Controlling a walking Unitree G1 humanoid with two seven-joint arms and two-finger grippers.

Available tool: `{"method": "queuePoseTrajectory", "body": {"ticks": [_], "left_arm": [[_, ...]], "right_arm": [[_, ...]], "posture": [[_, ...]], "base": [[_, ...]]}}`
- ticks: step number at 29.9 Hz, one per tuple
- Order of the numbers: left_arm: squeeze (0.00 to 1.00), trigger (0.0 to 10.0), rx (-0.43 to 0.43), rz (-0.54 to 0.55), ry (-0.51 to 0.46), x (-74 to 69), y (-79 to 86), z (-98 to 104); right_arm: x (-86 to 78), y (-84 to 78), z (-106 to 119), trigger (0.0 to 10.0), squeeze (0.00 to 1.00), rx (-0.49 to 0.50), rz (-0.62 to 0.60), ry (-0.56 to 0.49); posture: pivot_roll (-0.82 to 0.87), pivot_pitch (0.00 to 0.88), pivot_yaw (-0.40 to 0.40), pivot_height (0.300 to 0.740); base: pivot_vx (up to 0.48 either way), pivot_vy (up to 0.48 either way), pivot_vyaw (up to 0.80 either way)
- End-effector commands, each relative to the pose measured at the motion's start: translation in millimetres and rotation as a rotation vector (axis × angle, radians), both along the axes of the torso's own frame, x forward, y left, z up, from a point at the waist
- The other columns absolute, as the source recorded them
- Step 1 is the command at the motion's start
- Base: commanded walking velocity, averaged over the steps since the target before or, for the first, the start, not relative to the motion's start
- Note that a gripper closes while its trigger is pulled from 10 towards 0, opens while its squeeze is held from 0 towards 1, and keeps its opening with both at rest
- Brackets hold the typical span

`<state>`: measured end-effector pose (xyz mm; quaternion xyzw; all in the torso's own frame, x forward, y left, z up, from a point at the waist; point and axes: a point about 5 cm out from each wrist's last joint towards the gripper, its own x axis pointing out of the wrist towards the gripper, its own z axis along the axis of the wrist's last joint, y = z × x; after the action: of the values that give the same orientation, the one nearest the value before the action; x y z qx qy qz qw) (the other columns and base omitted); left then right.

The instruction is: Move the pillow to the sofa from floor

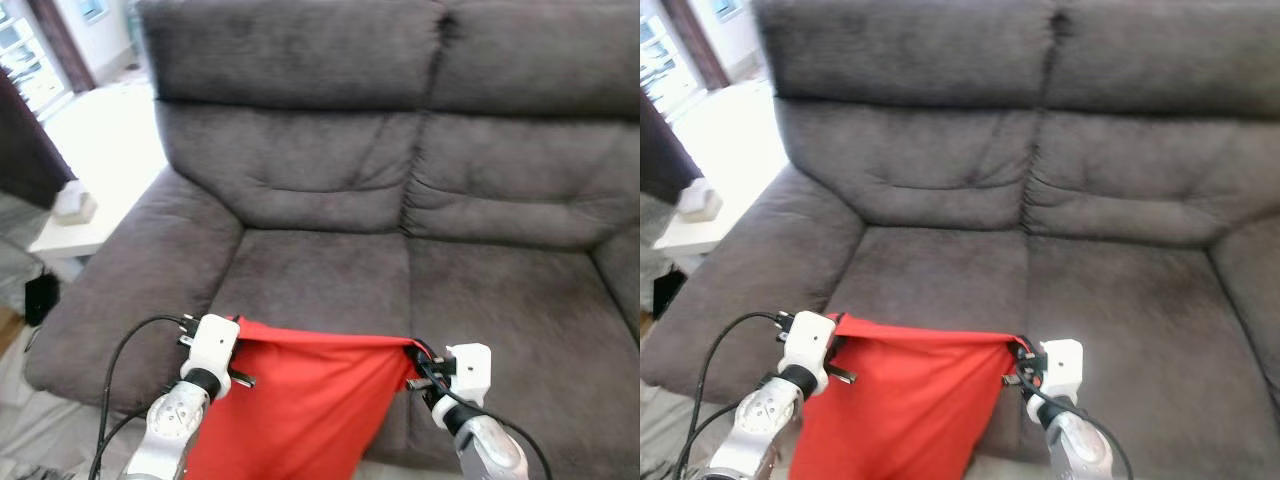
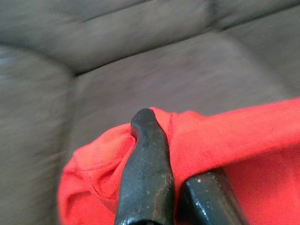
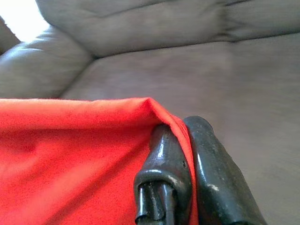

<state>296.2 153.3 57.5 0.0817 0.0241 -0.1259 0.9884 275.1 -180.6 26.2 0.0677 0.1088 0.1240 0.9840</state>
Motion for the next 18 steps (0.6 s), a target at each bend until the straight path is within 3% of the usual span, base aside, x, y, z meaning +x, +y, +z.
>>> {"method": "queuePoseTrajectory", "body": {"ticks": [1,8,14,18], "left_arm": [[0.0,10.0,-0.009,0.014,-0.042,2.3,7.4,8],[0.0,10.0,-0.039,-0.006,-0.045,2.7,5.2,10],[0.0,10.0,-0.134,0.038,-0.059,4.2,8.3,14],[0.0,10.0,-0.127,0.043,-0.06,4.3,9.7,15]], "right_arm": [[10.6,-9.1,21,10.0,0.0,0.008,-0.058,-0.114],[12.7,-5.8,27,10.0,0.0,0.032,-0.048,-0.156],[16.1,-5.9,31,10.0,0.0,0.043,-0.05,-0.179],[17.2,-6.1,33,10.0,0.0,0.046,-0.052,-0.188]], "posture": [[-0.05,0.133,0.044,0.74],[-0.05,0.129,0.042,0.74],[-0.05,0.123,0.041,0.74],[-0.05,0.121,0.039,0.74]], "base": [[0.0,0.0,-0.8],[0.0,0.0,-0.11],[0.0,0.0,0.0],[0.0,0.0,0.0]]}}
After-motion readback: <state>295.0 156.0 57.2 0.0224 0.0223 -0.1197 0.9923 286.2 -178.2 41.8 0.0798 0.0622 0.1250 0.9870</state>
